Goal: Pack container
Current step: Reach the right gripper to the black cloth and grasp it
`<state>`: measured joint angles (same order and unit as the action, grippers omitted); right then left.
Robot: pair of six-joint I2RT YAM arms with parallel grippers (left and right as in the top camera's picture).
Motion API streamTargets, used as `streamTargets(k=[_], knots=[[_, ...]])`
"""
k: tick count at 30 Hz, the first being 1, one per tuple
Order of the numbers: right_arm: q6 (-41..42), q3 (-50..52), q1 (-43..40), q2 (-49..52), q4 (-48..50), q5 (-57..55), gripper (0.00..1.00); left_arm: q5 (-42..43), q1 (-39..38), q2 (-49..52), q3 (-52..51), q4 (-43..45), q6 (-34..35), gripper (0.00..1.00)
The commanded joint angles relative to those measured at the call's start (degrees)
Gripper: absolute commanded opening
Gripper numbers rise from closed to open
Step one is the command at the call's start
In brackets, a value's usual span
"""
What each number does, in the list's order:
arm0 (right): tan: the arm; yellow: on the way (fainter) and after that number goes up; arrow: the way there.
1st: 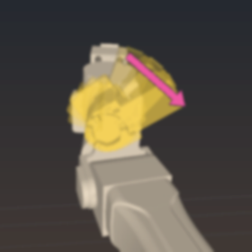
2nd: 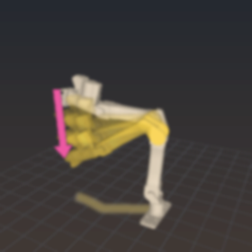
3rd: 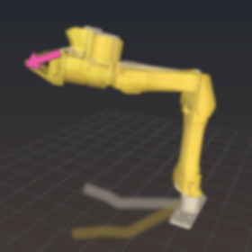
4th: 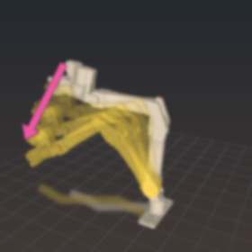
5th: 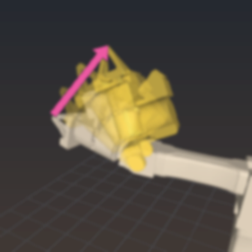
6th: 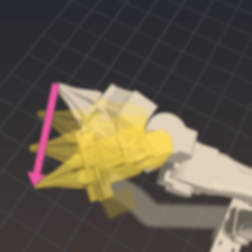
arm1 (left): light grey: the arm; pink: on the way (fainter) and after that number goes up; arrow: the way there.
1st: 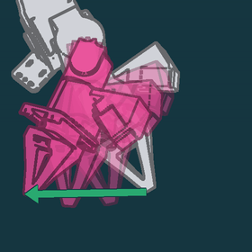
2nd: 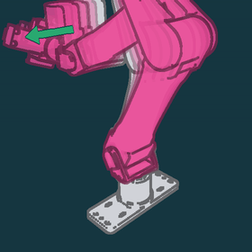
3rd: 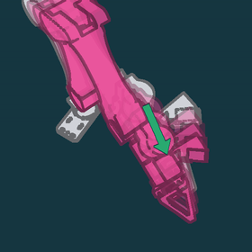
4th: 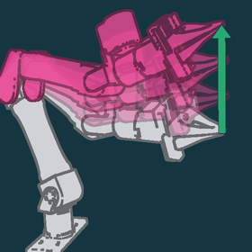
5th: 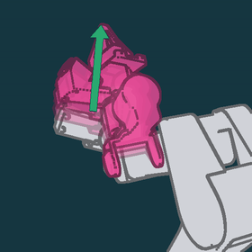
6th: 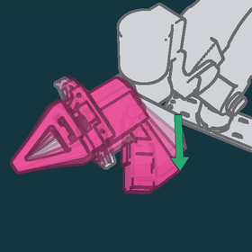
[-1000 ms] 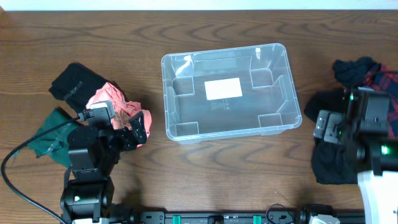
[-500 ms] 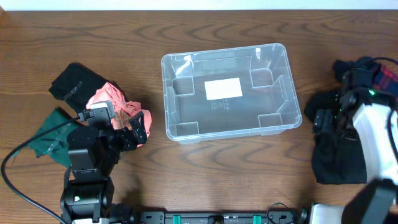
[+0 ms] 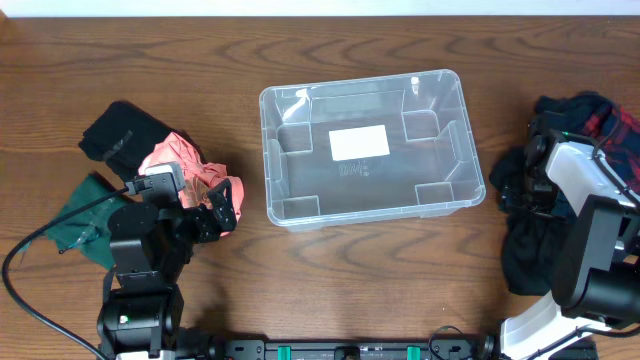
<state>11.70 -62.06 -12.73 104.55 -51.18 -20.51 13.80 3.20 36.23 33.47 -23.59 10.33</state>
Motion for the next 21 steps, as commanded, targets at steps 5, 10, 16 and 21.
streamTargets(k=[5,10,16,21], knots=[[1.51,0.33,0.17,0.98,1.46,-1.79,0.20,0.74,-0.17,-0.15,1.51,0.07,0.09,0.98],[-0.37,-0.46,1.29,-5.40,1.11,-1.01,0.07,0.74,-0.17,-0.15,1.51,0.07,0.09,0.98],[-10.12,-5.75,4.37,-20.48,1.95,1.53,0.11,0.74,-0.17,-0.15,1.51,0.07,0.07,0.98],[-19.71,-11.10,11.39,-31.36,7.06,6.01,0.07,0.74,-0.17,-0.15,1.51,0.07,0.09,0.98]])
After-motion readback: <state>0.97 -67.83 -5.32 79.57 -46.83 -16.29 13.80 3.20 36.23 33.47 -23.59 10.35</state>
